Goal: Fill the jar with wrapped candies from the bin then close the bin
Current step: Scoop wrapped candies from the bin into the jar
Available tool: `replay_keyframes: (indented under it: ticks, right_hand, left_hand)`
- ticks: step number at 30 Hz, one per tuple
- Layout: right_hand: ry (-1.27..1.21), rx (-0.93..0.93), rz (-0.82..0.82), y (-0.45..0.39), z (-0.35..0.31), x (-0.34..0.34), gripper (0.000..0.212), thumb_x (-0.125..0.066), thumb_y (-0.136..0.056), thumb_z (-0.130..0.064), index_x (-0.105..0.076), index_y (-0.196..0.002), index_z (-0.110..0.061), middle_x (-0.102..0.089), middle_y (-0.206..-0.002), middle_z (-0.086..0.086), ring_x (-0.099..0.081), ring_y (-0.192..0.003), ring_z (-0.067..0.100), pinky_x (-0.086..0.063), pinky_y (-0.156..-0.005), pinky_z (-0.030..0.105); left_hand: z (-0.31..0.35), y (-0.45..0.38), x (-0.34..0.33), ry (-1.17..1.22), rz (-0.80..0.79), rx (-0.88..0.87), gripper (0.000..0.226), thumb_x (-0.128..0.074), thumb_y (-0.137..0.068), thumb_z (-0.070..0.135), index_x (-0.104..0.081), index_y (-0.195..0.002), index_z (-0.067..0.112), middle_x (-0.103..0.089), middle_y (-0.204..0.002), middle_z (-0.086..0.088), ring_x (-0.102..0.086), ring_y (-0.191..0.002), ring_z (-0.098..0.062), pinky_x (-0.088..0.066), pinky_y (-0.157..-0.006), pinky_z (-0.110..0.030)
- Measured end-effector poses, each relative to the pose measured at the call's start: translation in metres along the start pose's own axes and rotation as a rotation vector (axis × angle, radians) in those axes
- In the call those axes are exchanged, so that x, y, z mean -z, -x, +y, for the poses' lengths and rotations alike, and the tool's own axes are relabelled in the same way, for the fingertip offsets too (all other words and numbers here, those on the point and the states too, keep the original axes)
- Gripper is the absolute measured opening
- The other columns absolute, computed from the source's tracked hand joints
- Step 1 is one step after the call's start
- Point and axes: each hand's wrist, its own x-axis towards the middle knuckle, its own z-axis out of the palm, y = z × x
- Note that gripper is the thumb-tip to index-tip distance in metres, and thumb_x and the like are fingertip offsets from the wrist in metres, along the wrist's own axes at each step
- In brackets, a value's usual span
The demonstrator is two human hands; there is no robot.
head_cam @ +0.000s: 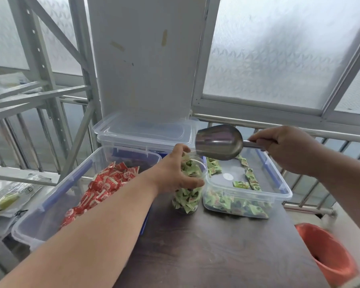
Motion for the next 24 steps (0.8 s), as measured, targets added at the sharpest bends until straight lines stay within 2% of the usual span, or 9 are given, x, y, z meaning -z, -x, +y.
replay_keyframes:
  ticks: [4, 9, 11, 14, 16, 18, 21, 22, 24]
  right_hand:
    - [0.024, -0.294, -0.025, -0.017, 0.032, -0.014, 0.026, -0.054, -0.094, -0.003, -0.079, -0.092, -0.007, -0.069, -0.068, 0.001, -0.051, -0.053, 0.018, -0.038, -0.05, 0.021]
    - [0.124, -0.49, -0.294, -0.025, 0.052, -0.047, 0.029, -0.053, -0.098, -0.007, -0.075, -0.083, 0.005, -0.069, -0.063, 0.013, -0.048, -0.042, 0.02, -0.038, -0.042, 0.02]
    - [0.132, -0.458, -0.324, -0.032, 0.047, -0.06, 0.021, -0.053, -0.098, -0.01, -0.072, -0.094, -0.002, -0.073, -0.079, 0.016, -0.061, -0.053, 0.024, -0.048, -0.046, 0.026]
    - [0.421, -0.317, -0.447, -0.053, 0.037, -0.085, 0.019, -0.056, -0.095, -0.01, -0.073, -0.104, -0.013, -0.069, -0.087, 0.006, -0.073, -0.095, 0.028, -0.058, -0.08, 0.033]
    - [0.612, -0.245, -0.459, -0.066, 0.022, -0.097, 0.024, -0.056, -0.095, -0.006, -0.076, -0.108, -0.01, -0.066, -0.089, 0.009, -0.065, -0.087, 0.025, -0.054, -0.077, 0.032]
    - [0.59, -0.262, -0.392, -0.086, 0.017, -0.109, 0.021, -0.057, -0.093, -0.001, -0.076, -0.102, -0.005, -0.06, -0.079, 0.007, -0.059, -0.077, 0.024, -0.049, -0.067, 0.031]
    - [0.579, -0.285, -0.371, -0.103, 0.019, -0.132, 0.015, -0.06, -0.094, -0.002, -0.068, -0.082, -0.006, -0.058, -0.073, 0.004, -0.07, -0.077, 0.022, -0.057, -0.07, 0.029]
    - [0.558, -0.308, -0.392, -0.104, 0.021, -0.14, 0.009, -0.063, -0.094, -0.007, -0.07, -0.088, -0.007, -0.06, -0.081, 0.005, -0.069, -0.082, 0.022, -0.058, -0.075, 0.029]
    - [0.477, -0.386, -0.422, -0.1, 0.031, -0.156, 0.018, -0.066, -0.093, -0.02, -0.072, -0.109, -0.013, -0.056, -0.095, 0.006, -0.058, -0.085, 0.023, -0.051, -0.076, 0.029]
  left_hand:
    - [0.0, 0.001, 0.001, -0.007, -0.011, -0.019, 0.082, -0.096, -0.076, 0.053, -0.04, -0.134, 0.04, -0.055, -0.148, 0.001, -0.058, -0.133, -0.021, -0.056, -0.11, -0.043]
    - [0.0, -0.001, 0.001, -0.05, -0.019, -0.028, 0.057, -0.093, -0.081, 0.049, -0.049, -0.114, 0.035, -0.06, -0.124, 0.009, -0.059, -0.117, -0.017, -0.055, -0.098, -0.037]
    - [0.0, -0.001, 0.001, -0.05, -0.018, -0.036, 0.053, -0.093, -0.083, 0.046, -0.051, -0.113, 0.033, -0.06, -0.118, 0.013, -0.059, -0.109, -0.014, -0.052, -0.093, -0.032]
    - [-0.001, -0.001, 0.001, -0.026, -0.018, -0.04, 0.057, -0.094, -0.083, 0.044, -0.049, -0.116, 0.034, -0.062, -0.13, 0.006, -0.061, -0.12, -0.016, -0.051, -0.097, -0.031]
    - [-0.001, -0.002, 0.0, -0.013, -0.018, -0.034, 0.063, -0.095, -0.082, 0.044, -0.045, -0.12, 0.037, -0.061, -0.135, 0.003, -0.063, -0.123, -0.016, -0.056, -0.101, -0.034]
    - [-0.002, -0.002, 0.0, 0.003, -0.009, -0.029, 0.071, -0.096, -0.08, 0.044, -0.042, -0.125, 0.038, -0.063, -0.13, 0.005, -0.068, -0.116, -0.013, -0.063, -0.099, -0.035]
    - [-0.005, -0.004, -0.001, 0.006, 0.011, -0.031, 0.082, -0.097, -0.078, 0.046, -0.036, -0.132, 0.038, -0.059, -0.13, 0.008, -0.069, -0.114, -0.01, -0.064, -0.1, -0.037]
    - [-0.006, -0.004, -0.001, 0.009, 0.012, -0.031, 0.084, -0.097, -0.077, 0.047, -0.036, -0.133, 0.039, -0.057, -0.132, 0.01, -0.067, -0.117, -0.009, -0.063, -0.102, -0.036]
    - [-0.007, -0.006, -0.002, 0.01, 0.013, -0.031, 0.085, -0.097, -0.077, 0.047, -0.035, -0.135, 0.039, -0.055, -0.135, 0.01, -0.063, -0.124, -0.008, -0.061, -0.106, -0.036]
